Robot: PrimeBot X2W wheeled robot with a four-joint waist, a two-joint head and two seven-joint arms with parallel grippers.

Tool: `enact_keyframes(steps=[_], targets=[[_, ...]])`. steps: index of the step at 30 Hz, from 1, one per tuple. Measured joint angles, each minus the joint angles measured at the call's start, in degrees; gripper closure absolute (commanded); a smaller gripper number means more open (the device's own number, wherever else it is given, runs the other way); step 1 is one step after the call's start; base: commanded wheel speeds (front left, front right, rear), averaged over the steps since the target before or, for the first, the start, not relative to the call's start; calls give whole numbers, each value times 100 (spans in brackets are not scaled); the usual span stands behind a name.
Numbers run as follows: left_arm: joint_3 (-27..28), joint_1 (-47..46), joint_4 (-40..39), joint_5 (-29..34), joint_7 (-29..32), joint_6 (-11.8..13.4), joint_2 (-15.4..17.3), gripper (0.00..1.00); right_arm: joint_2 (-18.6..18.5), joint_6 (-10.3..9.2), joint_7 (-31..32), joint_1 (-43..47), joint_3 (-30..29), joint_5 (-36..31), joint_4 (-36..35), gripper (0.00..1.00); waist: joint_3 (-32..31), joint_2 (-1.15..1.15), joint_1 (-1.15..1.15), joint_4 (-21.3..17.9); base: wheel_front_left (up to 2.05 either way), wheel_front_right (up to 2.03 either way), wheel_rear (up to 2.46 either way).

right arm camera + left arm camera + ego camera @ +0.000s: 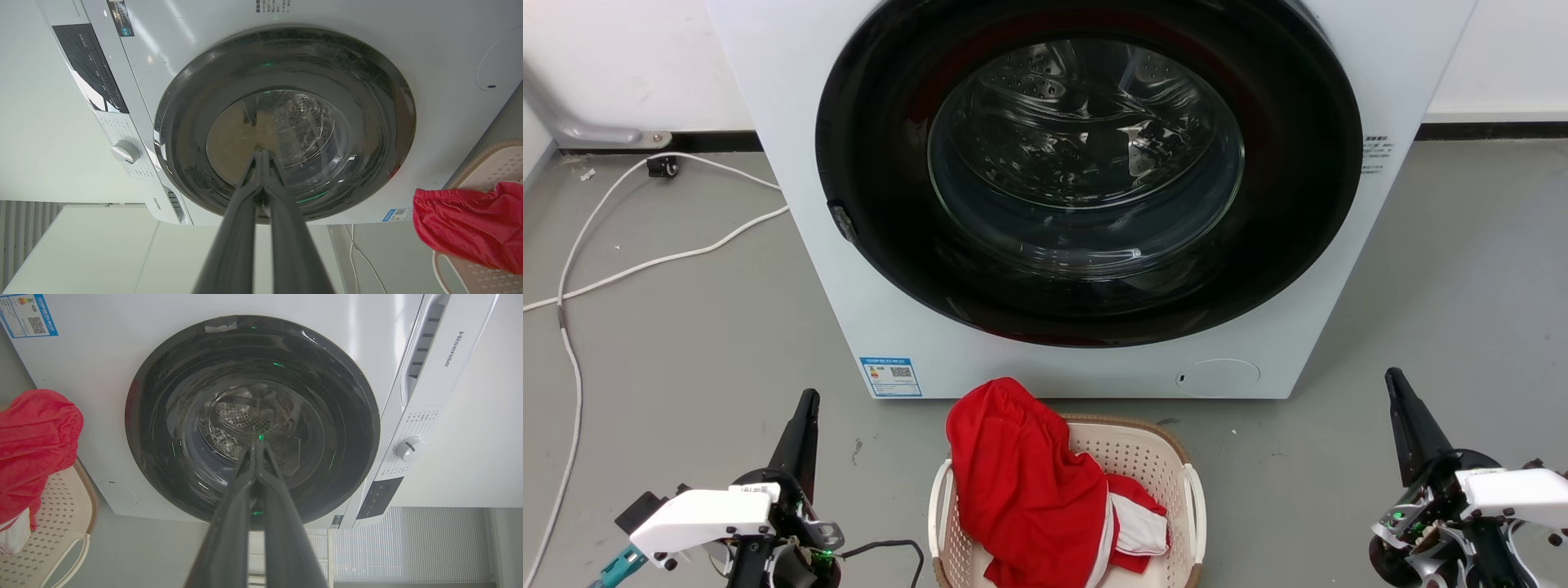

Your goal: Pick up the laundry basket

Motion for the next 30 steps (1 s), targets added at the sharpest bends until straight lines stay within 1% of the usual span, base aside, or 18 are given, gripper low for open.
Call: enact_keyframes(steps=[30], targets=[[14, -1, 1, 9, 24, 0, -13, 100, 11, 0, 9, -1, -14, -7, 1, 100, 0, 0, 0, 0, 0, 0, 0]])
